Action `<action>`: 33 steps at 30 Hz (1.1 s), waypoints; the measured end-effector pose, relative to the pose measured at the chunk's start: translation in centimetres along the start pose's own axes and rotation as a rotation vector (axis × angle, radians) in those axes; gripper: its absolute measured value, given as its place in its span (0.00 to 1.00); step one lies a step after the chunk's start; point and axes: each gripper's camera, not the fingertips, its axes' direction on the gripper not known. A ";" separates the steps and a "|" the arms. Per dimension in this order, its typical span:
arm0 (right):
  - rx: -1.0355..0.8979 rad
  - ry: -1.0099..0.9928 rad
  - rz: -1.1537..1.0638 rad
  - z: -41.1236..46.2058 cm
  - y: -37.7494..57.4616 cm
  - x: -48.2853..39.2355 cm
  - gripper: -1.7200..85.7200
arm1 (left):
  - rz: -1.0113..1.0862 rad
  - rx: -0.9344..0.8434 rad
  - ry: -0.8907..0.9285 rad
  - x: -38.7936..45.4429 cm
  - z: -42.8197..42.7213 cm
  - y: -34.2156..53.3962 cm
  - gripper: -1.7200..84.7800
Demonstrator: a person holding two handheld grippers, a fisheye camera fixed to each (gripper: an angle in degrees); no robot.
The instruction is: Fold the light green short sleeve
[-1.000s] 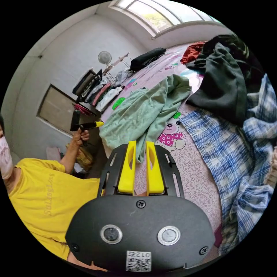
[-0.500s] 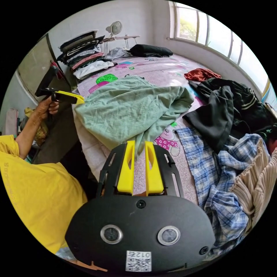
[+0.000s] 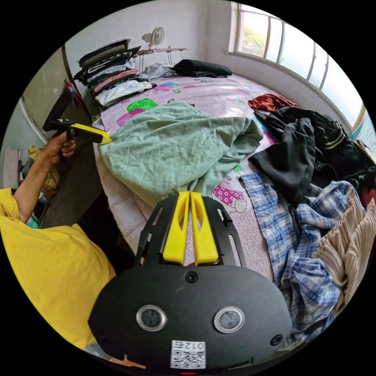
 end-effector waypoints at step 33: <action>0.110 -0.595 0.663 -3.1 -16.2 44.0 0.13 | -0.056 -0.178 -0.047 -11.1 3.8 -27.0 0.07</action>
